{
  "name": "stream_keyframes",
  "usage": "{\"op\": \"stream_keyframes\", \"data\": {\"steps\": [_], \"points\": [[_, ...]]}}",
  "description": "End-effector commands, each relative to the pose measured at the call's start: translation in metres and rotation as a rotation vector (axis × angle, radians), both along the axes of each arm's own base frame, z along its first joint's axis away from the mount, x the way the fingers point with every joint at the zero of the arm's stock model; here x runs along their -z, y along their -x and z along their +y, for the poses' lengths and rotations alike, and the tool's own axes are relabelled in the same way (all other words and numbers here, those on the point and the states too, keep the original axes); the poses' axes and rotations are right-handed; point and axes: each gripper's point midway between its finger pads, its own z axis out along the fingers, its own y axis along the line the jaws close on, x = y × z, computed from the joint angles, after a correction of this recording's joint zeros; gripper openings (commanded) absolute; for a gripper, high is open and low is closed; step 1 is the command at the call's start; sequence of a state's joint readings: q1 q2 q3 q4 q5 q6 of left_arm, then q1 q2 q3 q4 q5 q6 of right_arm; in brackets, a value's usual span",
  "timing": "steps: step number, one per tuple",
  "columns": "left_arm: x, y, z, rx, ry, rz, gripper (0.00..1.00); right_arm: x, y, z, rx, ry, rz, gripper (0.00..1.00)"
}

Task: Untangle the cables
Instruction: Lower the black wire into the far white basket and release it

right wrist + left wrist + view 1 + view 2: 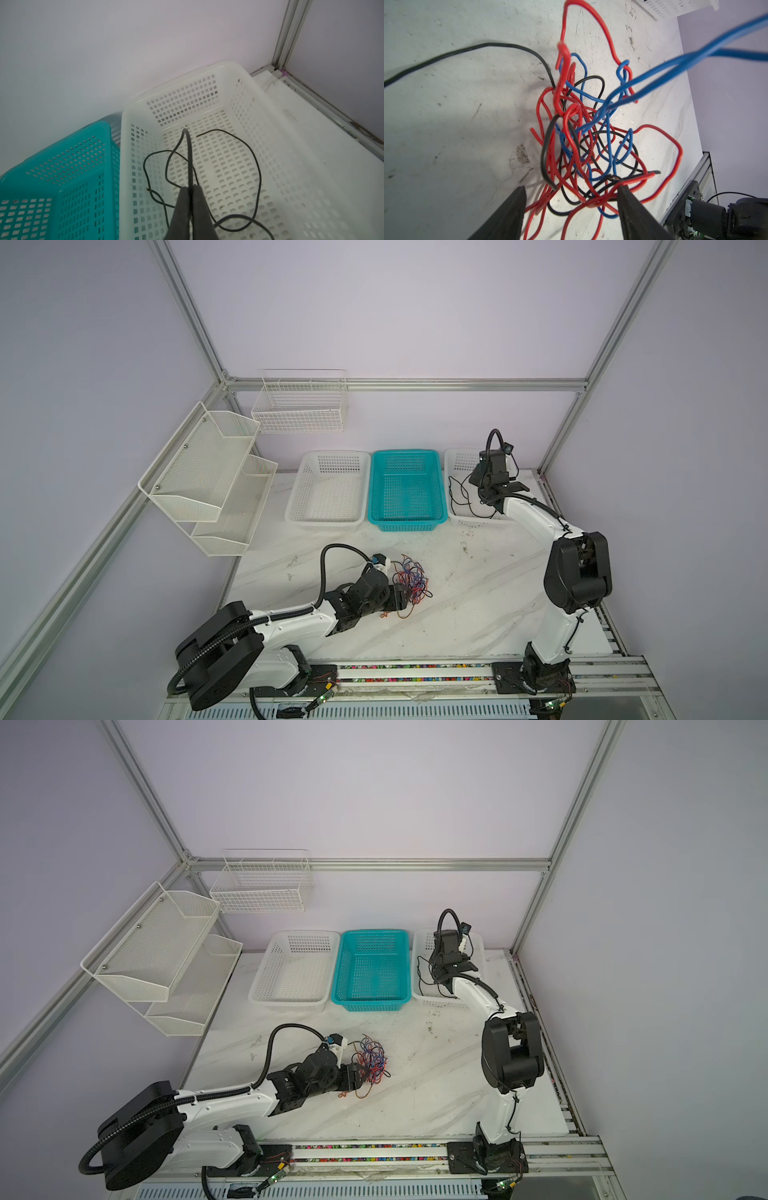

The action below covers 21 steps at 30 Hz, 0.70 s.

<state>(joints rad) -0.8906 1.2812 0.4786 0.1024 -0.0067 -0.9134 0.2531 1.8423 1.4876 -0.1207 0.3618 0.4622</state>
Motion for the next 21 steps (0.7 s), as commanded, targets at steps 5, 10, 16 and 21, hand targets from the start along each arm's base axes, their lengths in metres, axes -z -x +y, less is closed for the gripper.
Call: {"op": "stream_keyframes", "data": {"steps": [5,10,16,21], "points": [[-0.003,-0.002,0.0,0.002,0.002,-0.022,0.7,-0.003,0.008,0.009,-0.027,-0.107,-0.022,0.03],[-0.004,-0.003,0.002,-0.001,-0.005,-0.025,0.7,-0.008,0.016,0.009,-0.038,-0.118,-0.023,0.18],[-0.009,-0.004,0.002,0.0,-0.009,-0.036,0.7,-0.027,0.03,0.006,-0.037,-0.13,-0.049,0.39],[-0.015,-0.005,0.0,0.006,-0.006,-0.045,0.7,-0.045,0.042,0.007,-0.061,-0.149,-0.079,0.45]]}}
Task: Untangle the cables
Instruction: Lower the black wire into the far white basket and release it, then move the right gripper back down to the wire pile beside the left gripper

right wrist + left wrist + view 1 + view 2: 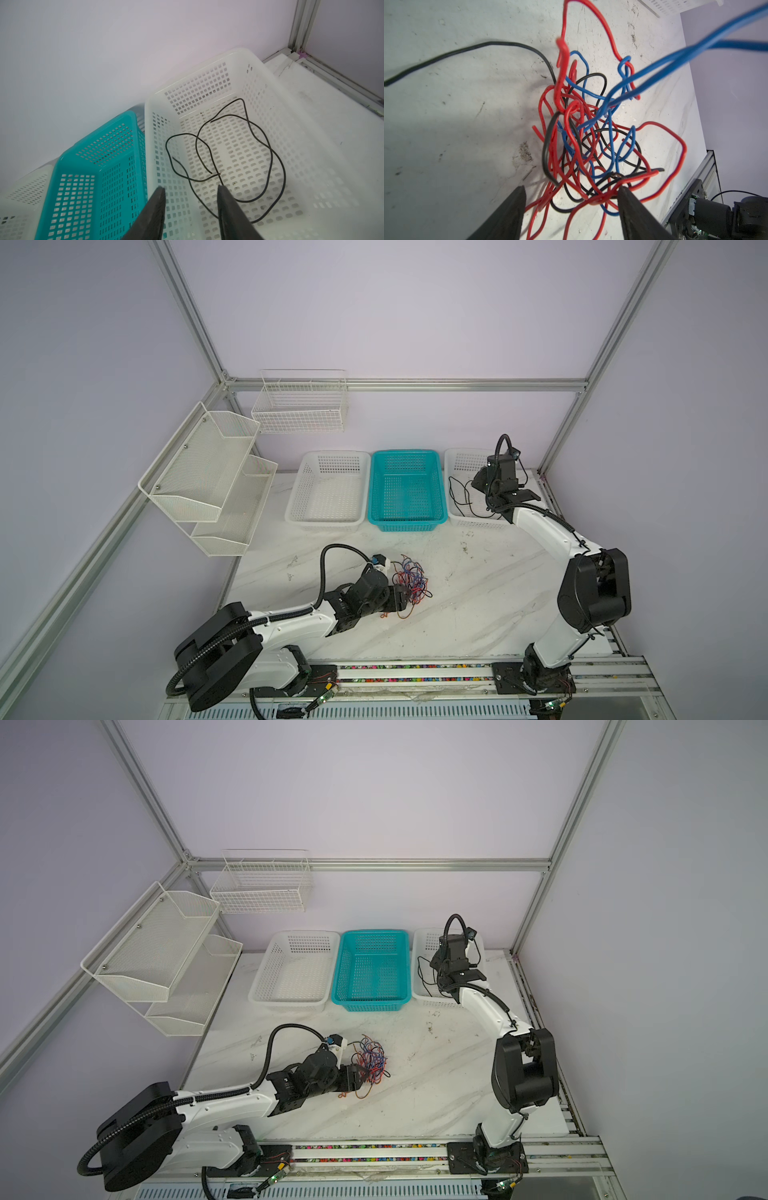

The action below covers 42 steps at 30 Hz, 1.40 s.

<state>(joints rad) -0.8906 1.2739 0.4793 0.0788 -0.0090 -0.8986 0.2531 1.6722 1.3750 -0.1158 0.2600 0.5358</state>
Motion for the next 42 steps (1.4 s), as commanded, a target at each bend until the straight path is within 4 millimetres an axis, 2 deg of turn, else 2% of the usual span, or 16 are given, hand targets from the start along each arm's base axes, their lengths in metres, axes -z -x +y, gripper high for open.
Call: {"op": "stream_keyframes", "data": {"steps": [1,4,8,12,14,20,24,28,32,39,42], "points": [[-0.018,-0.007,-0.003,-0.001,0.017,-0.047,0.7,-0.019,0.014,0.001,-0.023,-0.033,-0.034,0.46],[-0.022,-0.007,-0.003,0.001,0.022,-0.055,0.7,-0.031,0.031,0.024,-0.123,-0.093,-0.067,0.49],[-0.029,-0.007,-0.003,0.001,0.033,-0.066,0.7,-0.03,0.065,0.07,-0.316,-0.128,-0.062,0.52],[-0.033,-0.006,-0.002,-0.002,0.055,-0.073,0.7,-0.019,0.121,0.126,-0.578,-0.149,-0.037,0.52],[-0.034,-0.005,-0.003,0.003,0.064,-0.075,0.69,-0.004,0.15,0.143,-0.665,-0.157,-0.002,0.52],[-0.034,-0.007,-0.004,0.011,0.055,-0.08,0.68,0.048,0.223,0.173,-0.856,-0.21,0.14,0.52],[-0.034,-0.007,-0.006,0.008,0.067,-0.075,0.68,0.064,0.258,0.18,-0.89,-0.242,0.186,0.52],[-0.04,-0.008,-0.014,0.012,0.11,-0.072,0.68,0.079,0.283,0.188,-0.913,-0.283,0.219,0.52],[-0.044,-0.009,-0.024,0.033,0.135,-0.057,0.69,0.1,0.293,0.198,-0.929,-0.273,0.262,0.51],[-0.045,-0.011,-0.032,0.047,0.142,-0.044,0.71,0.126,0.294,0.204,-0.908,-0.227,0.309,0.48],[-0.044,-0.013,-0.035,0.049,0.144,-0.041,0.7,0.134,0.292,0.203,-0.891,-0.204,0.316,0.43]]}}
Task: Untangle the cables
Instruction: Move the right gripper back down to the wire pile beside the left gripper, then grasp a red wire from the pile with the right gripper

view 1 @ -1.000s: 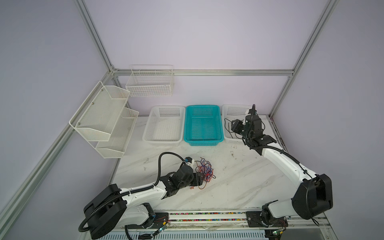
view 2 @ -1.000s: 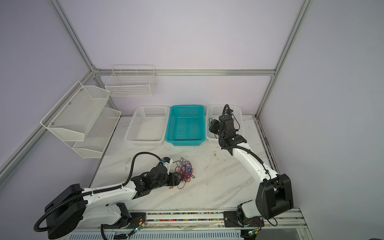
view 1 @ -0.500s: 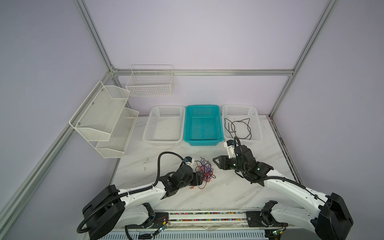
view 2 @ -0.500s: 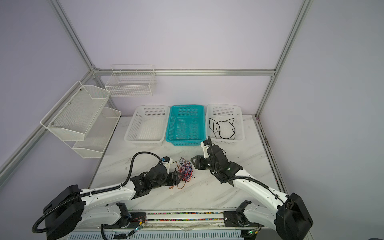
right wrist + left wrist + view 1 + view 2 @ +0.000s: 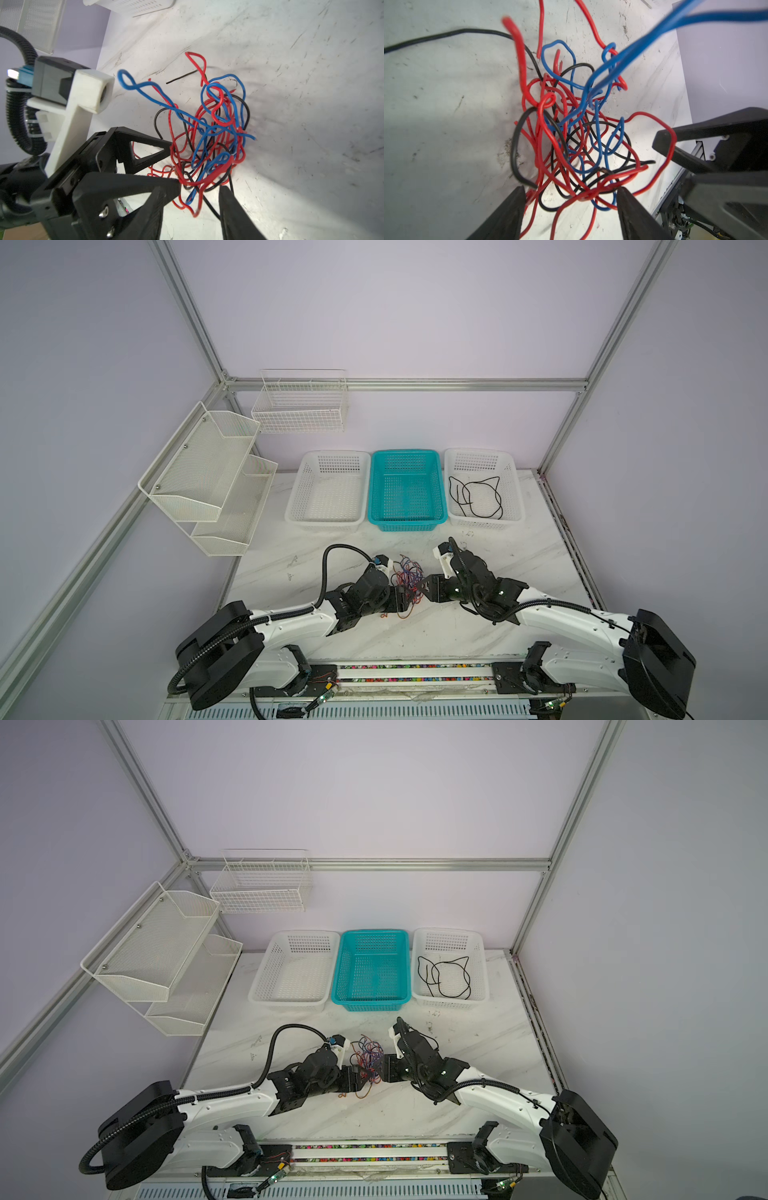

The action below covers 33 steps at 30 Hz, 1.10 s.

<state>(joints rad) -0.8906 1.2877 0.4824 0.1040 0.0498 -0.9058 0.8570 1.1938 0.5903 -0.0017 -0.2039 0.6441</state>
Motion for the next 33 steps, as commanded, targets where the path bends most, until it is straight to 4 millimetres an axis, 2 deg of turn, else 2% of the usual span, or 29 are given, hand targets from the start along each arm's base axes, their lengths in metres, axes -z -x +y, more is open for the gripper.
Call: {"op": "stream_keyframes", "data": {"steps": [1,7,10,18,23,24,26,33], "points": [[-0.043,-0.019,-0.027,0.008,0.109,-0.064,0.71,0.002,-0.007,0.001,0.033,-0.001,-0.029,0.4],[-0.037,-0.022,-0.036,0.028,0.103,-0.05,0.71,0.003,-0.005,0.002,0.036,0.005,-0.029,0.1],[-0.035,-0.023,-0.038,0.033,0.098,-0.047,0.7,-0.002,-0.005,0.002,0.031,0.005,-0.037,0.0],[-0.025,-0.025,-0.035,0.02,0.052,-0.041,0.64,-0.046,0.001,0.006,-0.026,-0.012,-0.105,0.0],[-0.018,-0.025,-0.029,0.009,0.027,-0.037,0.52,-0.088,0.001,0.0,-0.041,-0.012,-0.188,0.0],[-0.004,-0.024,-0.028,0.009,-0.002,-0.015,0.5,-0.096,0.002,-0.001,-0.044,-0.017,-0.2,0.0],[0.001,-0.023,-0.025,0.005,-0.013,-0.007,0.46,-0.113,0.004,0.0,-0.063,-0.033,-0.224,0.0],[0.017,-0.021,-0.019,0.001,-0.049,0.02,0.44,-0.172,0.007,-0.006,-0.084,-0.065,-0.325,0.0]]}}
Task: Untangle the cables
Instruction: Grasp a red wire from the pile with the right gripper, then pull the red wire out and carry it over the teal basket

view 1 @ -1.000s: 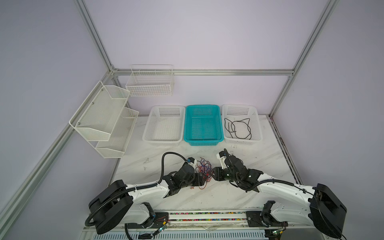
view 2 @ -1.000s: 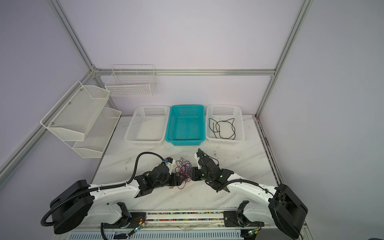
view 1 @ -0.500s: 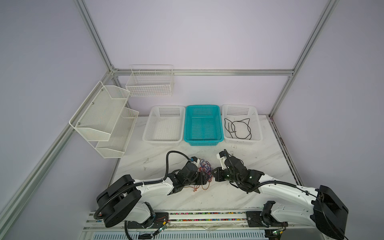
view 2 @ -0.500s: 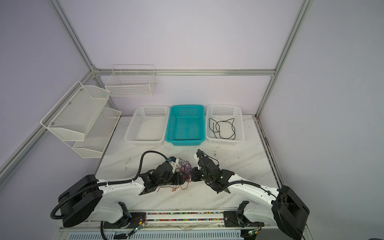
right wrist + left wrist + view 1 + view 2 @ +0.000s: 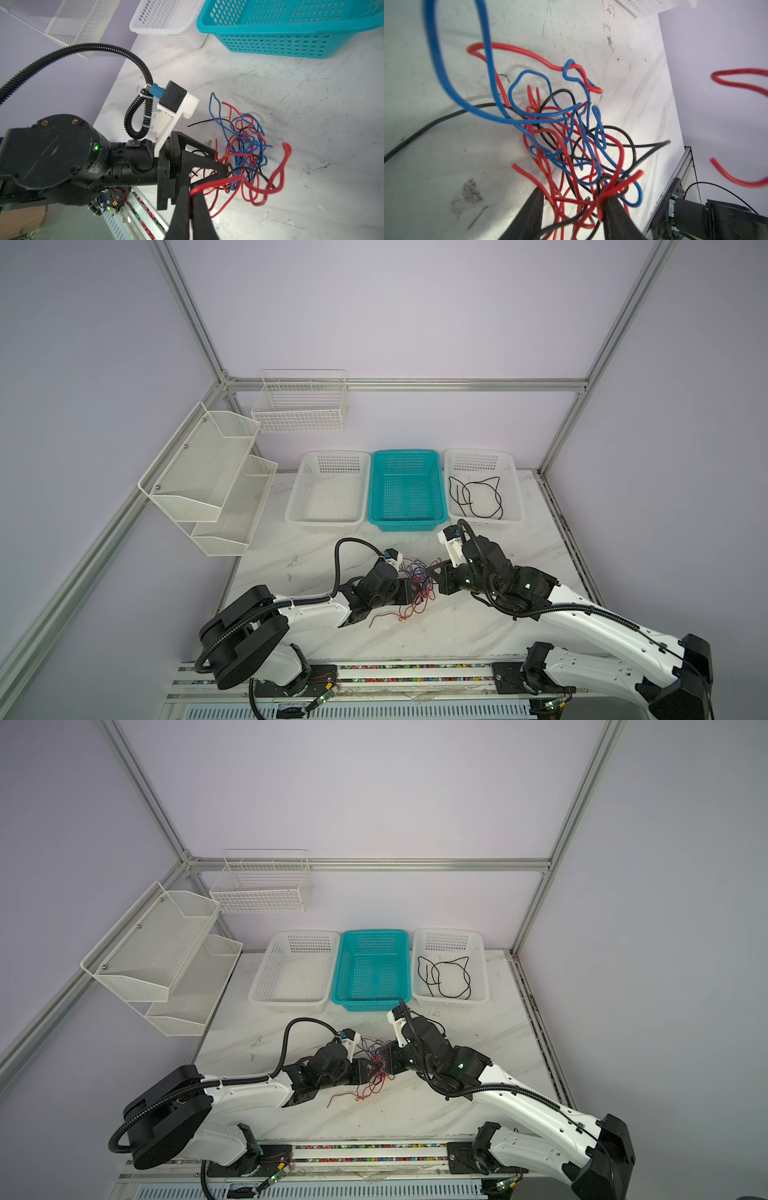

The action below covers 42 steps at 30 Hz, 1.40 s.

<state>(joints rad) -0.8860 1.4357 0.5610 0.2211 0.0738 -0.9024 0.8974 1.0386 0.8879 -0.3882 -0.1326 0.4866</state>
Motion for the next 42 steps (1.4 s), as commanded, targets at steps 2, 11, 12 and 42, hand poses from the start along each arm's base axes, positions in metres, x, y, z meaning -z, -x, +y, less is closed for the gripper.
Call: {"op": "stream_keyframes", "data": {"steps": [2,11,12,42], "points": [[0.024,0.002,0.012,-0.013,-0.105,0.049,0.45,-0.084,-0.001,-0.003,-0.013,-0.117,-0.171,0.0],[0.043,0.006,0.019,-0.01,-0.142,0.084,0.46,-0.151,0.007,-0.014,-0.029,-0.182,-0.28,0.0],[0.045,0.006,0.02,-0.012,-0.146,0.088,0.46,-0.156,0.008,-0.015,-0.032,-0.188,-0.287,0.0],[-0.003,-0.019,0.078,-0.208,-0.064,-0.037,0.31,-0.176,-0.096,-0.008,0.263,-0.102,-0.484,0.0]]}}
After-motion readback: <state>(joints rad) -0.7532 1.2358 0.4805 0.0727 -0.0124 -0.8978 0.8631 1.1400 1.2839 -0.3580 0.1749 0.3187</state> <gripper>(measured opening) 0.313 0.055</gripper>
